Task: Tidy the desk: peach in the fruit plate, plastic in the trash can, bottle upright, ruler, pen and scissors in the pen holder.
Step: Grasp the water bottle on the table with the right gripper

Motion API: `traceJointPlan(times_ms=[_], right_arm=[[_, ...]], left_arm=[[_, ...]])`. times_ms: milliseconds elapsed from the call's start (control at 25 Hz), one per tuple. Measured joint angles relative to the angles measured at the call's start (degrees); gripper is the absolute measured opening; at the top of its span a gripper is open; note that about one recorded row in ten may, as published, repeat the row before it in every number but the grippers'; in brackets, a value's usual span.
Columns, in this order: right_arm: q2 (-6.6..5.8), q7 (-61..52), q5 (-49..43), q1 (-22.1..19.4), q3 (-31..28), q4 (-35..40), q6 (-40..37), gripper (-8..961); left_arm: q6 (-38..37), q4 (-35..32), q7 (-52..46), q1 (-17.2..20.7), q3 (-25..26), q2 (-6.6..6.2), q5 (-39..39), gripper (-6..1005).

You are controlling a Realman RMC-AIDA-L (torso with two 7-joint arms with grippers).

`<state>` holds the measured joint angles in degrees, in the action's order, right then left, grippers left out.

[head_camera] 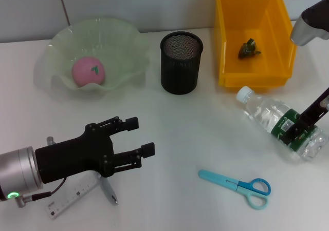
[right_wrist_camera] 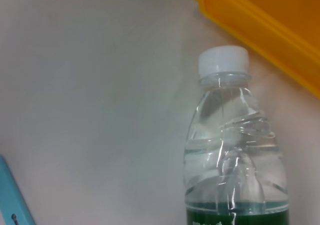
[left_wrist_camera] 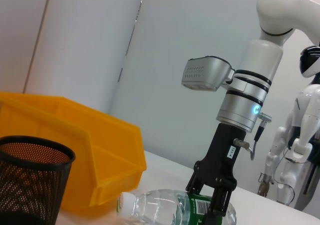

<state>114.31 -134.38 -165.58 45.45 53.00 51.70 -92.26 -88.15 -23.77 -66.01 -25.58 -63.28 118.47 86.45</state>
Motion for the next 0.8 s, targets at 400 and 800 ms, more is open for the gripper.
traceJointPlan(times_ms=[400, 800], right_arm=[[0.04, 0.06, -0.09, 0.51, 0.08, -2.96, 1.97, 774], [0.05, 0.6, -0.1, 0.62, 0.56, -4.14, 2.95, 773]], left_arm=[[0.0, -0.05, 0.0, -0.16, 0.0, 0.0, 0.0, 804], [0.04, -0.05, 0.06, -0.51, 0.0, 0.01, 0.03, 804]])
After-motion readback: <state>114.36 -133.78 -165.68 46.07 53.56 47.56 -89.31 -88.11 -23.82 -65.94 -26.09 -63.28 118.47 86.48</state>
